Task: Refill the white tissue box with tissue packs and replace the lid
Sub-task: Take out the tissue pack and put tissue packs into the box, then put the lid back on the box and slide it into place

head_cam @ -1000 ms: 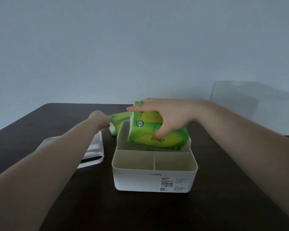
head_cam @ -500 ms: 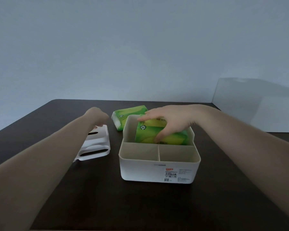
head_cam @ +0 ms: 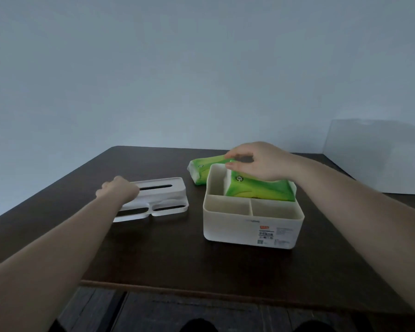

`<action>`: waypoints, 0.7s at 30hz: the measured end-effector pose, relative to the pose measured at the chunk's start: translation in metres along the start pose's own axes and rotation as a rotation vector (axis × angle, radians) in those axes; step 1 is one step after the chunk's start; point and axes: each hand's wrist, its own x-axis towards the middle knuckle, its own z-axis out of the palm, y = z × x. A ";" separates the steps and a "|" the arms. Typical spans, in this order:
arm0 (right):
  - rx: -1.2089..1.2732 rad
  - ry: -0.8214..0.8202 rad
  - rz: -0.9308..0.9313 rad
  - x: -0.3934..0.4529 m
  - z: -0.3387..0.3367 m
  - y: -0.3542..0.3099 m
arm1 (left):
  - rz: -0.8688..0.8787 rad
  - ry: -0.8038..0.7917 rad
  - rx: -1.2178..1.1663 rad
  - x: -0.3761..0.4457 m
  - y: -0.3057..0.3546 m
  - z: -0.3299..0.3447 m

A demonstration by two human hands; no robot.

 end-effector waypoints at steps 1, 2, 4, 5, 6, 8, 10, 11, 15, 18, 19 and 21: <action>-0.001 -0.010 0.003 -0.002 0.001 -0.002 | -0.008 -0.007 -0.064 -0.001 -0.003 -0.001; -0.001 -0.022 0.006 -0.004 0.002 -0.003 | -0.021 -0.018 -0.127 -0.002 -0.004 -0.002; -0.006 -0.036 0.015 -0.007 0.002 -0.006 | -0.030 -0.056 -0.232 -0.007 -0.003 -0.006; -0.008 -0.038 0.021 -0.008 0.002 -0.008 | -0.048 -0.081 -0.292 -0.010 -0.001 -0.008; -0.008 -0.039 0.027 -0.009 0.001 -0.009 | -0.061 -0.096 -0.357 -0.011 0.000 -0.008; -0.008 -0.036 0.029 -0.011 -0.001 -0.011 | -0.064 -0.110 -0.468 -0.014 -0.001 -0.007; -0.021 -0.029 0.019 -0.013 -0.002 -0.013 | -0.095 -0.084 -0.614 -0.014 -0.007 -0.003; -0.024 -0.024 0.016 -0.014 -0.003 -0.013 | -0.129 -0.064 -0.708 -0.014 -0.008 0.000; 0.011 0.057 0.023 -0.017 -0.010 -0.016 | -0.192 0.085 -1.034 -0.023 -0.001 -0.010; 0.107 0.131 0.057 -0.019 -0.019 -0.018 | -0.124 0.237 -1.136 -0.028 0.010 -0.040; 0.148 0.148 0.067 -0.020 -0.022 -0.019 | -0.101 0.280 -1.126 -0.031 0.014 -0.052; 0.236 0.192 0.087 -0.020 -0.025 -0.021 | -0.057 0.322 -1.111 -0.034 0.021 -0.073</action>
